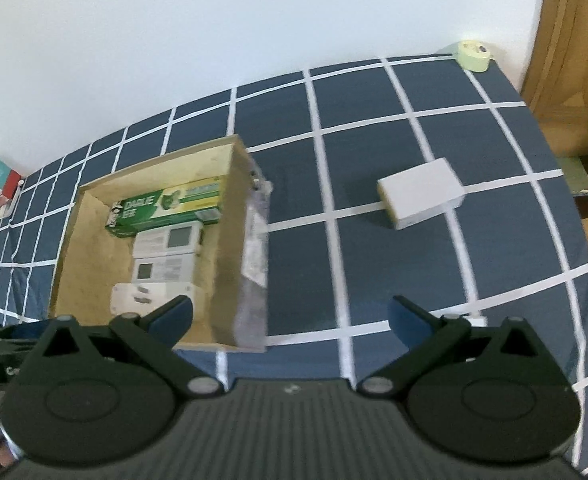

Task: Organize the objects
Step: 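Withdraw the left tool and move it toward the small white box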

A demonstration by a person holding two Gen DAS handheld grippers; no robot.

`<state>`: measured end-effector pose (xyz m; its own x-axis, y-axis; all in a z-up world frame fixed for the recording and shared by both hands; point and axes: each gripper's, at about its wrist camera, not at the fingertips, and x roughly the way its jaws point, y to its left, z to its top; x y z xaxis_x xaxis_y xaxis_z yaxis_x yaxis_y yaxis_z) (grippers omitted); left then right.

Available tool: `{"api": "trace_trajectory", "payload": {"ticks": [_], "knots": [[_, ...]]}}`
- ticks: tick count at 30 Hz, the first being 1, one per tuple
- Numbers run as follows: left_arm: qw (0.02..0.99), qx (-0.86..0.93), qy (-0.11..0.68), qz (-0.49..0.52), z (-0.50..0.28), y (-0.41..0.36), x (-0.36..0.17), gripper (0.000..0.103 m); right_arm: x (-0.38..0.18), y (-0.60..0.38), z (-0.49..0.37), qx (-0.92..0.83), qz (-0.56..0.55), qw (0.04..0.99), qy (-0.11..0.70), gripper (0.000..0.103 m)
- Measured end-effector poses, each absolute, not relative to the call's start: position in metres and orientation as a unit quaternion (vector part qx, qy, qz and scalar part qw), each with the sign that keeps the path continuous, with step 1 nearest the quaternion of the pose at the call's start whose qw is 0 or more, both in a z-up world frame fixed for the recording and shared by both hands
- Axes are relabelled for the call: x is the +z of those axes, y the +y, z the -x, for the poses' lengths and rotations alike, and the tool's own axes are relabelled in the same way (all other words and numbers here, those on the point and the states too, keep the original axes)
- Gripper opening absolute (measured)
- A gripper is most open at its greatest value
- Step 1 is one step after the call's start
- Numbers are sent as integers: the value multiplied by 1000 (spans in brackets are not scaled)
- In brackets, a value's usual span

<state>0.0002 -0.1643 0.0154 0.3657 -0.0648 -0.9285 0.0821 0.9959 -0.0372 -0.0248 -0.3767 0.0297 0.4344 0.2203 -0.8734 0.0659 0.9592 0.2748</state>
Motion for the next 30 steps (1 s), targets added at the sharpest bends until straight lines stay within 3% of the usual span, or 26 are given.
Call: {"api": "trace_trajectory", "payload": {"ticks": [30], "knots": [[823, -3, 568, 11, -11, -331, -3, 103, 18, -544, -1, 81, -127, 827, 541, 103]]}}
